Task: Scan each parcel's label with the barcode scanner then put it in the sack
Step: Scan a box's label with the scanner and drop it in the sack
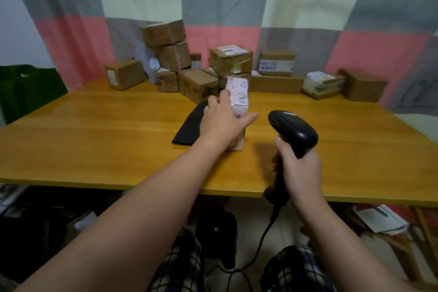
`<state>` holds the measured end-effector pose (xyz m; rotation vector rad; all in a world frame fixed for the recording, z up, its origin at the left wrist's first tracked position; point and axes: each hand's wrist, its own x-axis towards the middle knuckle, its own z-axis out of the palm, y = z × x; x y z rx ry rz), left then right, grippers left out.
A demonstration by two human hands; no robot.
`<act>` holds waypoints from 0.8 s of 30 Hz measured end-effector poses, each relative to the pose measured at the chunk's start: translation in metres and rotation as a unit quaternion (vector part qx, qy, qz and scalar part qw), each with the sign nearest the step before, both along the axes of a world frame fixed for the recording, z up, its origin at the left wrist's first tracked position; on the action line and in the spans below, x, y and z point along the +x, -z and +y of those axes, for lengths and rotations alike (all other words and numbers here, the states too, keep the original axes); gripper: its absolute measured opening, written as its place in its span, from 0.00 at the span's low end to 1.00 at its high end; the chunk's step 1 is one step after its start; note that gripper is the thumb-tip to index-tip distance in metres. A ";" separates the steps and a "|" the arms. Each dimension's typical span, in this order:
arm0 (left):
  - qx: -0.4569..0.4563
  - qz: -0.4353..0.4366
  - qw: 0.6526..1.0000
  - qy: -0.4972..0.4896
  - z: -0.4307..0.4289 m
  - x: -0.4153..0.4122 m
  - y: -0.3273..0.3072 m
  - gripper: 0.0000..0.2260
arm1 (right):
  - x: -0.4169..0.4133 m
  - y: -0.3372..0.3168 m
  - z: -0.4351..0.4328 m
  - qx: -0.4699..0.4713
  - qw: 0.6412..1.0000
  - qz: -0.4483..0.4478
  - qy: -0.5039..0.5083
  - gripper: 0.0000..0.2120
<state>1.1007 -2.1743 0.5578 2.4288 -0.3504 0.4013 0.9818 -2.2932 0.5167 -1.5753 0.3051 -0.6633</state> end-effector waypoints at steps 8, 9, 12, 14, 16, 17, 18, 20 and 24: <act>-0.316 0.054 0.947 -0.012 0.074 0.007 0.020 0.15 | 0.007 0.003 0.009 0.016 0.999 0.003 -0.038 0.13; -0.346 0.066 0.936 -0.017 0.085 0.005 0.024 0.14 | 0.007 0.003 0.013 0.016 0.999 0.005 -0.049 0.12; -0.377 0.072 0.923 -0.036 0.112 -0.005 0.030 0.16 | 0.007 0.005 0.026 0.016 0.997 0.018 -0.078 0.11; -0.363 0.026 0.931 -0.021 0.127 -0.013 0.031 0.25 | 0.004 0.007 0.033 0.014 0.995 0.020 -0.093 0.10; -0.278 -0.043 0.959 0.024 0.141 -0.024 0.028 0.34 | 0.001 0.008 0.040 0.010 0.994 0.021 -0.104 0.11; -0.190 -0.088 0.976 0.055 0.148 -0.027 0.028 0.35 | 0.000 0.008 0.043 0.012 0.994 0.018 -0.107 0.11; -0.082 -0.129 0.985 0.084 0.155 -0.031 0.028 0.35 | -0.001 0.008 0.045 0.014 0.994 0.015 -0.111 0.10; 0.080 -0.151 0.976 0.133 0.170 -0.035 0.032 0.33 | -0.002 0.008 0.048 0.010 0.993 0.005 -0.116 0.10; 0.159 -0.073 0.963 0.204 0.190 -0.049 0.045 0.28 | -0.003 0.009 0.052 -0.014 0.992 -0.010 -0.122 0.14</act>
